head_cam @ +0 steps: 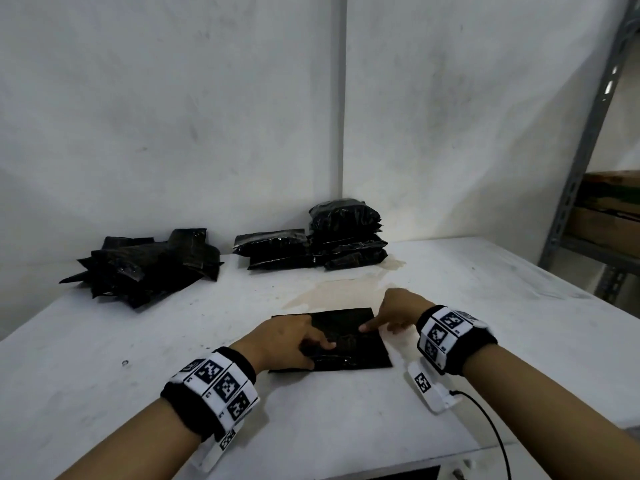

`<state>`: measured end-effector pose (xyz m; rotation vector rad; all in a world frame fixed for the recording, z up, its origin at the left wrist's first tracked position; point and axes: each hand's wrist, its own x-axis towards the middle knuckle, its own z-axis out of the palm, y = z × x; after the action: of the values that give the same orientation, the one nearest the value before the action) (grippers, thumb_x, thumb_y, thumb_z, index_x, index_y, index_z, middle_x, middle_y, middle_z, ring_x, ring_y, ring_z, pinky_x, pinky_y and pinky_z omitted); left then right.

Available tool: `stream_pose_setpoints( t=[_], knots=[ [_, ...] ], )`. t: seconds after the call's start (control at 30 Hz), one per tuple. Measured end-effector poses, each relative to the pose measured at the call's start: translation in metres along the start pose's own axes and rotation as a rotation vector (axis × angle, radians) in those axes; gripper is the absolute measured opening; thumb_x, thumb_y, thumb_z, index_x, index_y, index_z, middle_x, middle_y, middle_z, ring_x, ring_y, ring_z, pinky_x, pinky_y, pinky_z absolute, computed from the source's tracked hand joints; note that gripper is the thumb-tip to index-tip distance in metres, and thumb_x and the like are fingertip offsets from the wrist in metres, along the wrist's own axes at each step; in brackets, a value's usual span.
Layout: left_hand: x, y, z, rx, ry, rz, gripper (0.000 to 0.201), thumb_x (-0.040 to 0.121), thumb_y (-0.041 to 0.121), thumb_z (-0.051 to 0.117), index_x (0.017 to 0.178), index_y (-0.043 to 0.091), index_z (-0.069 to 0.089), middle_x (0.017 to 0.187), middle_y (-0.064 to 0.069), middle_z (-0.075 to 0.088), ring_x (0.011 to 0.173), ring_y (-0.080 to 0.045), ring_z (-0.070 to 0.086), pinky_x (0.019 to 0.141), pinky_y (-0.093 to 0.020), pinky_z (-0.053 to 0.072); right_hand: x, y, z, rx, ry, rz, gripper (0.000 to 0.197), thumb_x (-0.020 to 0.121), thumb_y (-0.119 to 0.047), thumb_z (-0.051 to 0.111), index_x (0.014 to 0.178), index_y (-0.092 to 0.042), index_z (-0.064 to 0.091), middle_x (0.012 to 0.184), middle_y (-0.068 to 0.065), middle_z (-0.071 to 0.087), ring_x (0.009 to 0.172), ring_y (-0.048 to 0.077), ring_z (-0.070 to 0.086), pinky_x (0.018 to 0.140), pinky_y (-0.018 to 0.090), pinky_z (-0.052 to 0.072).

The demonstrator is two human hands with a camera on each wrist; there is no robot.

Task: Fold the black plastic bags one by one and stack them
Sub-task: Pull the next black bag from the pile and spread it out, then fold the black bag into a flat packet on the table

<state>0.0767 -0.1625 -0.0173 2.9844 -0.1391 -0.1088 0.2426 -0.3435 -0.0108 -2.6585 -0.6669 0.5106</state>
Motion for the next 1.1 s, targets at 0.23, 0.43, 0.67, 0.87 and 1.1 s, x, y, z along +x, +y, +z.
stream_pose_setpoints(
  t=[0.23, 0.43, 0.67, 0.87, 1.1],
  knots=[
    [0.003, 0.004, -0.001, 0.050, 0.012, 0.020, 0.045, 0.080, 0.040, 0.069, 0.123, 0.039, 0.055, 0.104, 0.011, 0.047, 0.096, -0.007, 0.047, 0.079, -0.021, 0.036, -0.005, 0.001, 0.001, 0.085, -0.188, 0.034, 0.042, 0.068, -0.042, 0.085, 0.090, -0.012, 0.065, 0.088, 0.001, 0.069, 0.089, 0.017, 0.066, 0.082, 0.026, 0.053],
    [0.013, 0.005, 0.001, 0.058, 0.000, 0.031, 0.045, 0.077, 0.034, 0.073, 0.117, 0.037, 0.054, 0.115, 0.014, 0.051, 0.106, -0.008, 0.049, 0.083, -0.021, 0.040, -0.011, 0.003, 0.003, 0.187, -0.171, 0.029, 0.032, 0.072, -0.023, 0.085, 0.075, -0.010, 0.056, 0.068, 0.003, 0.059, 0.058, 0.015, 0.059, 0.067, 0.027, 0.055],
    [0.025, 0.010, -0.003, 0.024, -0.039, 0.024, 0.043, 0.080, 0.026, 0.071, 0.118, 0.036, 0.054, 0.108, 0.015, 0.043, 0.099, -0.006, 0.044, 0.080, -0.019, 0.038, -0.013, 0.006, -0.002, 0.172, -0.077, 0.025, 0.073, 0.073, -0.026, 0.084, 0.131, -0.001, 0.046, 0.131, 0.014, 0.054, 0.117, 0.029, 0.056, 0.100, 0.041, 0.049],
    [0.040, 0.020, -0.004, 0.074, -0.001, -0.028, 0.037, 0.082, 0.020, 0.065, 0.116, 0.029, 0.054, 0.104, 0.011, 0.041, 0.095, -0.009, 0.043, 0.071, -0.020, 0.031, -0.008, 0.011, -0.006, 0.194, -0.017, -0.049, 0.060, 0.080, -0.020, 0.079, 0.127, 0.000, 0.048, 0.128, 0.016, 0.056, 0.114, 0.028, 0.057, 0.091, 0.035, 0.049],
    [0.051, 0.012, -0.004, 0.000, 0.026, -0.089, 0.042, 0.081, 0.012, 0.064, 0.118, 0.030, 0.055, 0.104, 0.010, 0.040, 0.092, -0.008, 0.041, 0.069, -0.018, 0.031, 0.015, 0.030, -0.019, 0.228, -0.070, -0.009, 0.030, 0.090, -0.011, 0.064, 0.118, 0.002, 0.062, 0.109, 0.019, 0.067, 0.078, 0.021, 0.064, 0.082, 0.035, 0.055]
  ],
)
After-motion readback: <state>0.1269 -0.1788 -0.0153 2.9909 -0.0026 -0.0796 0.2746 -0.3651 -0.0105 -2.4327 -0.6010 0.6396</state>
